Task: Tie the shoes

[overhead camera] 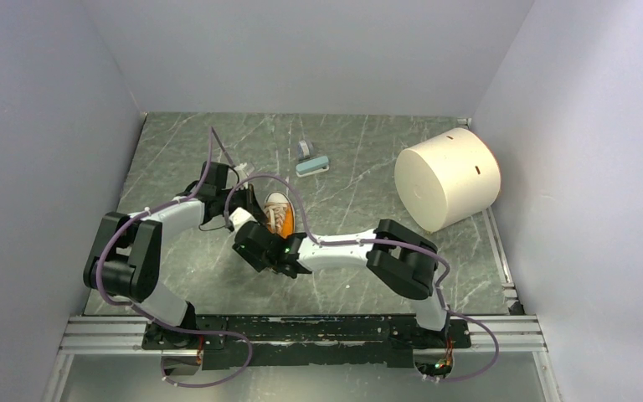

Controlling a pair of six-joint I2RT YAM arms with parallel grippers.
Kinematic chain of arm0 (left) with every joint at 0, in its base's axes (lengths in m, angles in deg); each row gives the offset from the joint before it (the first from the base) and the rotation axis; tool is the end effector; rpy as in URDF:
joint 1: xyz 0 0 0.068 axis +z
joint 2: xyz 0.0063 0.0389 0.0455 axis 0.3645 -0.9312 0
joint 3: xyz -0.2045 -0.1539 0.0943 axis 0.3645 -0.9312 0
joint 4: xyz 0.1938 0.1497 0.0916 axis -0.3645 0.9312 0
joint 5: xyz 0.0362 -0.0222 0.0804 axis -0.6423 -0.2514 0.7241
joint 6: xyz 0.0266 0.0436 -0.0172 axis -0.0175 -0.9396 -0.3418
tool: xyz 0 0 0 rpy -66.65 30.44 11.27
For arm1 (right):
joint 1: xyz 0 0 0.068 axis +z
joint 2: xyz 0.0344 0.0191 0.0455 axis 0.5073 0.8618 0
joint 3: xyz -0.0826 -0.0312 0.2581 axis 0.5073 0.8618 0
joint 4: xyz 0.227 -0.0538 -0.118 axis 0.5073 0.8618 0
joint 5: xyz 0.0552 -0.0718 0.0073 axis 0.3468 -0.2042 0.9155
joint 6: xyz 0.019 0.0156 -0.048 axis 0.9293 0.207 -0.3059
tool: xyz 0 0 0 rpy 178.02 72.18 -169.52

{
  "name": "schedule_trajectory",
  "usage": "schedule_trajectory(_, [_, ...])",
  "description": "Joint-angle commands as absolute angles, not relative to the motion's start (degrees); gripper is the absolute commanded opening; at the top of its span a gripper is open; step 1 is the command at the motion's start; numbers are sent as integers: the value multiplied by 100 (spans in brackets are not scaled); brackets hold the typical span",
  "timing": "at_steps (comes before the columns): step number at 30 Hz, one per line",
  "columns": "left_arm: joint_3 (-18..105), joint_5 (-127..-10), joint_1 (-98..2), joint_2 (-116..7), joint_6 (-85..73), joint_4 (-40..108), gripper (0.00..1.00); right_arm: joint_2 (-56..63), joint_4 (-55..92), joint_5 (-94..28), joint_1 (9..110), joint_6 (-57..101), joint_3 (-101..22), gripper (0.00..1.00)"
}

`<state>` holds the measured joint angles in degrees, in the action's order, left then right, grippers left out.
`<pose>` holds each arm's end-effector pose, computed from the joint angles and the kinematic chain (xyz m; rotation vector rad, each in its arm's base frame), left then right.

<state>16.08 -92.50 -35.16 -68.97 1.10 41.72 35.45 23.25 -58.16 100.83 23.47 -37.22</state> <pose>0.2869 -0.0898 0.1644 0.1434 2.4950 -0.9362 0.1537 0.3985 0.1682 -1.0765 2.0737 0.3280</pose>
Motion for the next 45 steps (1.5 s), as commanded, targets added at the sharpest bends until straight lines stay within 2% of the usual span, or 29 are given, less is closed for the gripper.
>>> schedule_trajectory(1, [1768,-9277,-3438,-6944,57,4157,5,3763,2130,-6260,10165,2498,-3665,50])
schedule_trajectory(5, [1763,-9239,-3430,-6878,20,4190,5,4024,2363,-6699,10185,2577,-3827,47])
schedule_trajectory(11, [1715,-9246,-3421,-6840,25,4169,5,4325,2543,-6531,10184,2492,-3943,37])
schedule_trajectory(13, [1705,-9229,-3421,-6817,3,4190,5,4328,2514,-6347,10179,2433,-3961,23])
schedule_trajectory(15, [1718,-9229,-3412,-6796,-31,4231,5,4238,2472,-6133,10185,2364,-3981,1])
schedule_trajectory(20, [1749,-9227,-3403,-6699,-128,4354,5,3493,2371,-5416,10173,2001,-3933,0])
schedule_trajectory(31, [1701,-9330,-3403,-6494,-198,4470,5,1074,3470,-6061,9993,2108,-3202,0])
schedule_trajectory(36, [1744,-9334,-3404,-6392,-173,4590,5,674,3919,-6826,9562,2303,-3144,0])
schedule_trajectory(45, [1903,-9420,-3403,-6176,-274,4900,5,337,3377,-6809,8648,2051,-2959,0])
